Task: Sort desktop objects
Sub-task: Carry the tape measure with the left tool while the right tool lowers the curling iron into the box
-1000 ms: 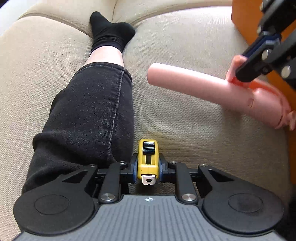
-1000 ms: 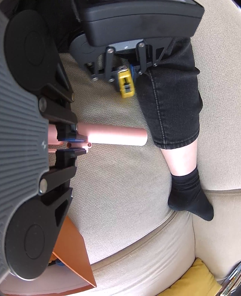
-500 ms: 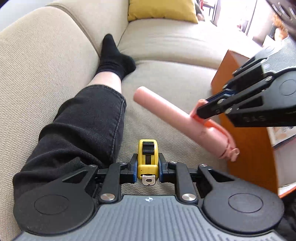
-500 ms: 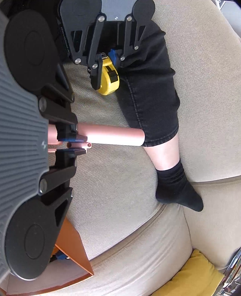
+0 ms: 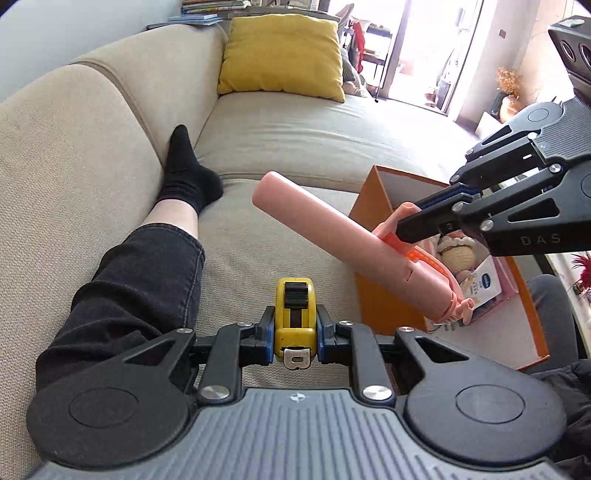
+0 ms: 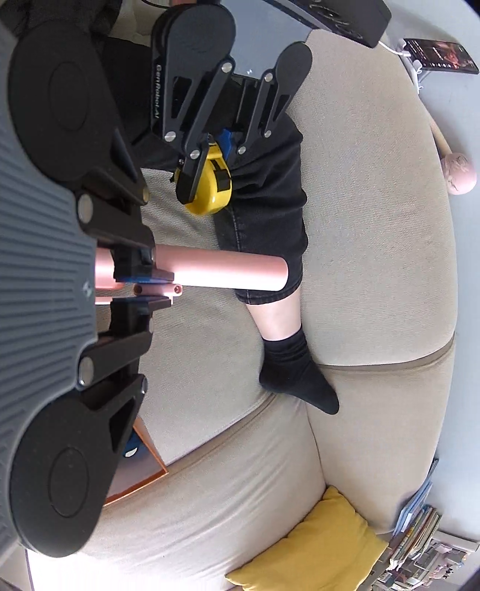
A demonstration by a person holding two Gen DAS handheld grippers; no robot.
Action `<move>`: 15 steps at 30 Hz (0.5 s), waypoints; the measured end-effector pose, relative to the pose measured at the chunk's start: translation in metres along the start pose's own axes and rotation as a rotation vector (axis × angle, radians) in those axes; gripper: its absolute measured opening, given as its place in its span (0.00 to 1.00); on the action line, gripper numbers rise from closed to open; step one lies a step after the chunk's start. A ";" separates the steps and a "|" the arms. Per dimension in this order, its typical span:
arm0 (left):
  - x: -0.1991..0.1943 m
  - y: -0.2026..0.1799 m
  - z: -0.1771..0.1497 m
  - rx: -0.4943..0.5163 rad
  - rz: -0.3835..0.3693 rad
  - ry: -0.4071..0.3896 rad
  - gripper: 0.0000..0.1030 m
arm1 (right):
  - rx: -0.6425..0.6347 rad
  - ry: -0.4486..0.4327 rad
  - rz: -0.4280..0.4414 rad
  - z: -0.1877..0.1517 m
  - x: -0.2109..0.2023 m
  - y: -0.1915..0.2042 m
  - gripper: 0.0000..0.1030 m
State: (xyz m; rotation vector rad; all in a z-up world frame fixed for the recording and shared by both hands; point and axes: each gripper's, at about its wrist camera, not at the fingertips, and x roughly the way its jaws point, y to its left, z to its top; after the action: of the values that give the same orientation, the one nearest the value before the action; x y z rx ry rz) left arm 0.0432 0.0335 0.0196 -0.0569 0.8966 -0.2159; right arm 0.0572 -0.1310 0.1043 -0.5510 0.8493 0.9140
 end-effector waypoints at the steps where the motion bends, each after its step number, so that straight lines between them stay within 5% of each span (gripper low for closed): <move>1: -0.002 -0.003 0.001 0.003 -0.015 -0.004 0.22 | -0.006 -0.001 -0.002 -0.004 -0.008 0.000 0.06; 9: -0.003 -0.028 0.004 0.042 -0.084 -0.015 0.22 | -0.112 0.038 -0.050 -0.053 -0.053 0.003 0.06; 15: 0.004 -0.046 0.007 0.068 -0.119 -0.004 0.22 | -0.182 0.161 -0.061 -0.093 -0.055 0.006 0.06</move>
State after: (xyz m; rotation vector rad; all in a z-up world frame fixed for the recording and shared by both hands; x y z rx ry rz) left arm 0.0435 -0.0127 0.0274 -0.0478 0.8818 -0.3570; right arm -0.0034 -0.2207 0.0966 -0.8123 0.8938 0.9049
